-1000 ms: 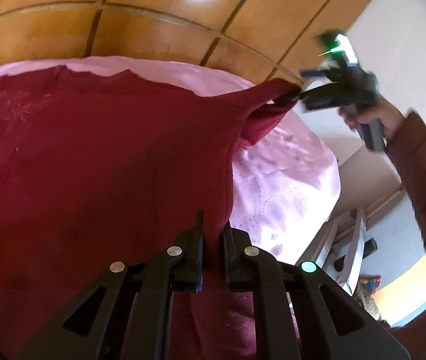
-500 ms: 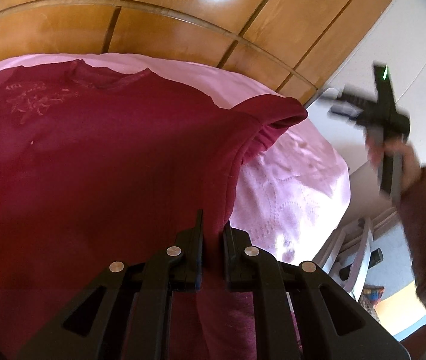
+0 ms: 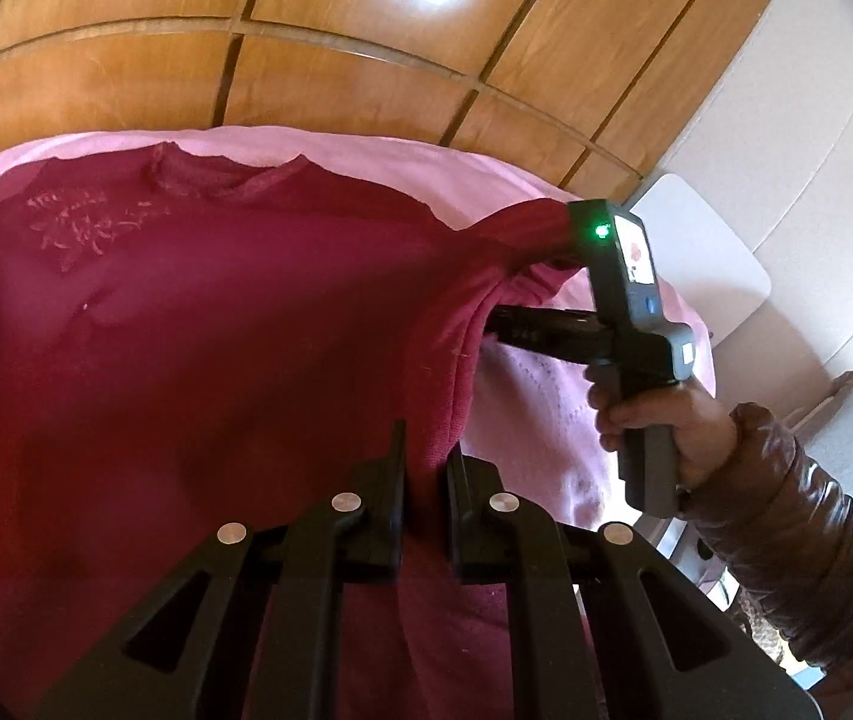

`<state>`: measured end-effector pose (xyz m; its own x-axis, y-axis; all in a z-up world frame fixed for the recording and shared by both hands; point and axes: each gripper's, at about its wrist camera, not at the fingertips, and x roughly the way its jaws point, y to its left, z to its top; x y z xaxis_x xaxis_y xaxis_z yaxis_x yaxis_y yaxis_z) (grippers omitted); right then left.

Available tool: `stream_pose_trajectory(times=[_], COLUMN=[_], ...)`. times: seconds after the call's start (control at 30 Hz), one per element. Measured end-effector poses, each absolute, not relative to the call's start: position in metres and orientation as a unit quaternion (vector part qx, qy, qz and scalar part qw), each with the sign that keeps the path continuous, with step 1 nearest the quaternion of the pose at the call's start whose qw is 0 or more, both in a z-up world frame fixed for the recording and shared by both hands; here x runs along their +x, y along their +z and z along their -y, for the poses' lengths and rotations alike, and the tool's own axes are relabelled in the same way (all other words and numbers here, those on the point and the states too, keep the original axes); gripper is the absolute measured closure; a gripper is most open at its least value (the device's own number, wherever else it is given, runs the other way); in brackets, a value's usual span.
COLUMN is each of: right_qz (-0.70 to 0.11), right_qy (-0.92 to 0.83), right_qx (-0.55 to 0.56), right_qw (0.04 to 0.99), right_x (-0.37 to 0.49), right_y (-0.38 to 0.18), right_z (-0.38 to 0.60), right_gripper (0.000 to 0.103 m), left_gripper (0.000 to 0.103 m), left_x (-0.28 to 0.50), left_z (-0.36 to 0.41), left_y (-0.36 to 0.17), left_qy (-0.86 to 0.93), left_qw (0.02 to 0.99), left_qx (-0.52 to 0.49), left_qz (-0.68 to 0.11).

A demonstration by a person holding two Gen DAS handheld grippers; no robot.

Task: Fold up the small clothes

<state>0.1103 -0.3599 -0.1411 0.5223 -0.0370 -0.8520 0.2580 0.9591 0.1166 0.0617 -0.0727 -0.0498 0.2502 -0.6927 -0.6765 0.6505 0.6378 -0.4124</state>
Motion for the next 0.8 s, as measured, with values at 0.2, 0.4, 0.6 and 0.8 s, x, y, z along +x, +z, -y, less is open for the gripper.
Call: stream_pose_trajectory(times=[0.2, 0.4, 0.6, 0.8], right_qz=[-0.456, -0.429, -0.419, -0.394], right_qy=[-0.139, -0.315, -0.428, -0.487], right_qx=[0.046, 0.017, 0.134, 0.166], right_qw=[0.878, 0.846, 0.79, 0.762], right_x=[0.038, -0.035, -0.052, -0.056], right_y=[-0.089, -0.035, -0.039, -0.046], right_z=[0.405, 0.504, 0.601, 0.609], right_gripper=[0.097, 0.097, 0.078, 0.023], left_gripper=[0.094, 0.094, 0.061, 0.038], left_x=[0.058, 0.045, 0.023, 0.027], left_z=[0.074, 0.093, 0.127, 0.101], left_y=[-0.047, -0.042, -0.051, -0.05], left_qy=[-0.444, -0.496, -0.553, -0.544], left_qw=[0.782, 0.752, 0.697, 0.7], left_qx=[-0.026, -0.02, 0.001, -0.027], left_qz=[-0.437, -0.433, -0.457, -0.462])
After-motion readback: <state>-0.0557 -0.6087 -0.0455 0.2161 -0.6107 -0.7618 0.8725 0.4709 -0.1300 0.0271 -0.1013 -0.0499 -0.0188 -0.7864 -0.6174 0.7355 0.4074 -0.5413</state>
